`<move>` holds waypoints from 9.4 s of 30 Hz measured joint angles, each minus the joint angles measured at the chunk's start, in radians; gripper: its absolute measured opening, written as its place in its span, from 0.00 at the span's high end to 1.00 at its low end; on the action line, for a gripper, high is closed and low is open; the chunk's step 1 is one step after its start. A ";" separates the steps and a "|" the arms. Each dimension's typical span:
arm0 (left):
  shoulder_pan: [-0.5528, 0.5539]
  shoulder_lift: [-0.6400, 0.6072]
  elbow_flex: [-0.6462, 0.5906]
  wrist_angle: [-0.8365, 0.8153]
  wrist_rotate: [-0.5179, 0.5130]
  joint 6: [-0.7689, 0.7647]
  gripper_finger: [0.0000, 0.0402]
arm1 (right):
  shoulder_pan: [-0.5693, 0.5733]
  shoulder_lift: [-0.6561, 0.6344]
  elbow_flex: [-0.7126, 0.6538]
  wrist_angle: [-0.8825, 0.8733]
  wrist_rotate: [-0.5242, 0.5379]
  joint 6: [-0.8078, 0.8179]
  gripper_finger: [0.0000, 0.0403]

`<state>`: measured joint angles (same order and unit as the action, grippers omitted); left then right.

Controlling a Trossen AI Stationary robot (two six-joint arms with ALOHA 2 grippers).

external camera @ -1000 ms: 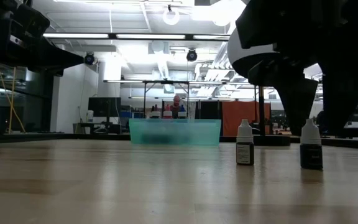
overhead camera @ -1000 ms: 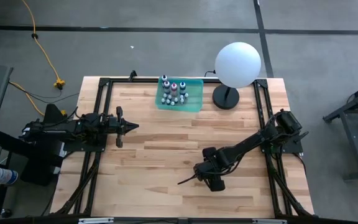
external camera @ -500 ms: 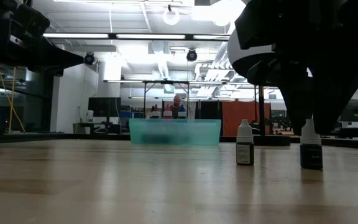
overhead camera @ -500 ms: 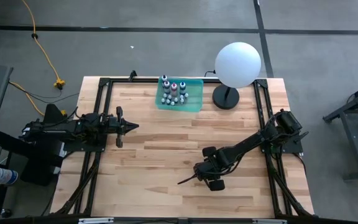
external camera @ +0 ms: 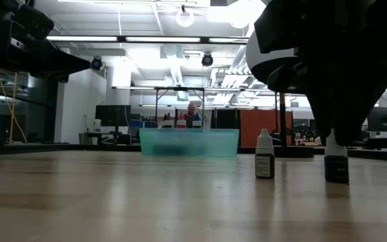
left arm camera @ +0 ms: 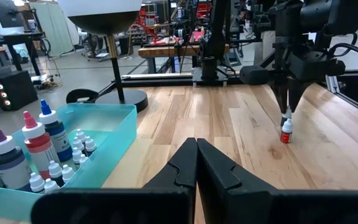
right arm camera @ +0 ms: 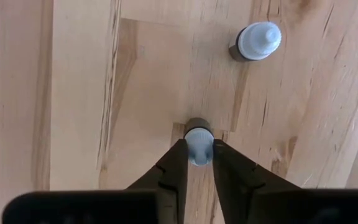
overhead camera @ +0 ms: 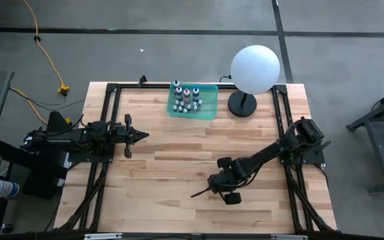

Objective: Pick & Place food coloring
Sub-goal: Put the small black food coloring bottle into the bin, then put the small red food coloring bottle into the bin

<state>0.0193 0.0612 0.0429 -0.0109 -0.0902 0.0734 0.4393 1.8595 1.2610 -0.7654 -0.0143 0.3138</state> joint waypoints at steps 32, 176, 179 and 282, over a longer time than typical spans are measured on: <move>0.000 0.000 0.000 0.000 0.000 0.000 1.00 | -0.133 -0.145 0.354 -0.312 -0.013 -0.044 0.90; 0.000 0.000 0.000 -0.007 0.001 0.000 1.00 | -0.730 0.306 0.964 -0.721 -0.124 -0.561 0.59; 0.000 0.000 0.000 -0.007 0.001 0.000 1.00 | -0.694 0.259 0.929 -0.747 -0.125 -0.648 0.59; 0.000 0.000 0.000 -0.008 0.000 0.000 1.00 | -0.092 0.131 0.189 -0.015 0.030 -0.655 0.87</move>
<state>0.0196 0.0612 0.0429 -0.0185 -0.0898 0.0734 0.3470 1.9907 1.4502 -0.7806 0.0155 -0.3412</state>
